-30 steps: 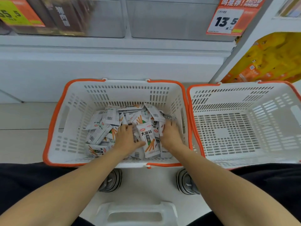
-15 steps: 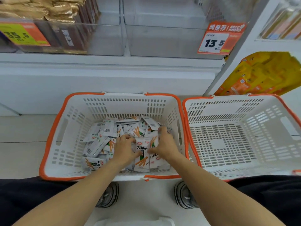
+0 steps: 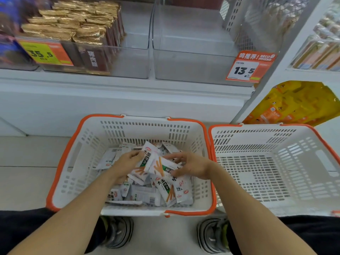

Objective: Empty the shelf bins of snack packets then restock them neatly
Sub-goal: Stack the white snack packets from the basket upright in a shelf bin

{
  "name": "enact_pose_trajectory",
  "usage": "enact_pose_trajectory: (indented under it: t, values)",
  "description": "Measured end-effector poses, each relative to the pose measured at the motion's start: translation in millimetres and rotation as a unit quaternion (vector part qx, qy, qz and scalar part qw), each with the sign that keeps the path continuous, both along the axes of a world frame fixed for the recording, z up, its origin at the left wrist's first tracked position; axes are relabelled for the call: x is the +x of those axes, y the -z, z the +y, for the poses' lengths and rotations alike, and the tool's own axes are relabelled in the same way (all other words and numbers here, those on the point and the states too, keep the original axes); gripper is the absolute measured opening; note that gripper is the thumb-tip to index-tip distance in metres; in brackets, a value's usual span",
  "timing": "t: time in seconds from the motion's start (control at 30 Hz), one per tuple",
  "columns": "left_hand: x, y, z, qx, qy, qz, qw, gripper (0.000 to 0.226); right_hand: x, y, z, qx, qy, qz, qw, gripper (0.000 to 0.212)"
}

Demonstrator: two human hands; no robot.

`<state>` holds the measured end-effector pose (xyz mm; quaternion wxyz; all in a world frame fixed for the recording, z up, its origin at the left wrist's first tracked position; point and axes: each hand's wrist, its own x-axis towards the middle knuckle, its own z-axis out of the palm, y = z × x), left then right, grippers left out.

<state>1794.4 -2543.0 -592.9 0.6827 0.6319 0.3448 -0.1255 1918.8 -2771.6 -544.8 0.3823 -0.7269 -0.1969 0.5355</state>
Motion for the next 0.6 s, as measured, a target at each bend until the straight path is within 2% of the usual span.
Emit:
enact_pose_trajectory:
  t: [0.07, 0.1, 0.17, 0.23, 0.3, 0.33, 0.4, 0.47, 0.53, 0.57, 0.6]
  values:
    - [-4.5, 2.2, 0.6, -0.136, 0.047, 0.038, 0.989, 0.046, -3.6, -0.2, 5.2, -0.027, -0.098, -0.095, 0.990, 0.059]
    - [-6.9, 4.9, -0.2, -0.145, 0.087, 0.051, 0.984, 0.050, -5.9, 3.0, 7.3, -0.041, -0.116, -0.141, 0.982, 0.057]
    - [-11.0, 7.0, -6.6, -0.112, 0.176, 0.053, 0.977, 0.052, -12.8, 9.6, 10.7, -0.042, -0.051, -0.193, 0.979, 0.052]
    - [-12.5, 6.5, -15.3, -0.088, 0.199, 0.057, 0.974, 0.049, -20.2, 21.8, 12.1, -0.020, 0.086, -0.219, 0.972, 0.052]
    - [-13.4, 5.2, -19.0, -0.065, 0.164, 0.055, 0.983, 0.045, -23.7, 32.4, 12.3, -0.030, 0.200, -0.221, 0.954, 0.050]
    - [-13.2, 7.5, -17.3, -0.052, 0.125, 0.058, 0.989, 0.040, -24.0, 37.1, 11.2, -0.063, 0.215, -0.231, 0.947, 0.048]
    - [-13.0, 9.6, -13.9, -0.031, 0.061, 0.071, 0.995, 0.033, -25.5, 45.5, 6.1, -0.154, 0.149, -0.255, 0.943, 0.045]
    - [-14.3, 8.1, -10.0, -0.052, -0.005, 0.072, 0.996, 0.043, -36.2, 53.7, 0.4, -0.218, 0.075, -0.239, 0.943, 0.042]
    - [-15.6, 10.0, -7.1, -0.079, -0.028, 0.071, 0.994, 0.072, -48.8, 64.8, -4.6, -0.240, 0.076, -0.204, 0.946, 0.041]
    - [-16.1, 11.4, -6.9, -0.095, -0.030, 0.067, 0.993, 0.073, -51.8, 69.0, -6.0, -0.237, 0.094, -0.200, 0.946, 0.043]
    - [-16.5, 10.2, -8.4, -0.108, -0.039, 0.069, 0.991, 0.061, -51.4, 69.1, -6.6, -0.231, 0.112, -0.198, 0.946, 0.043]
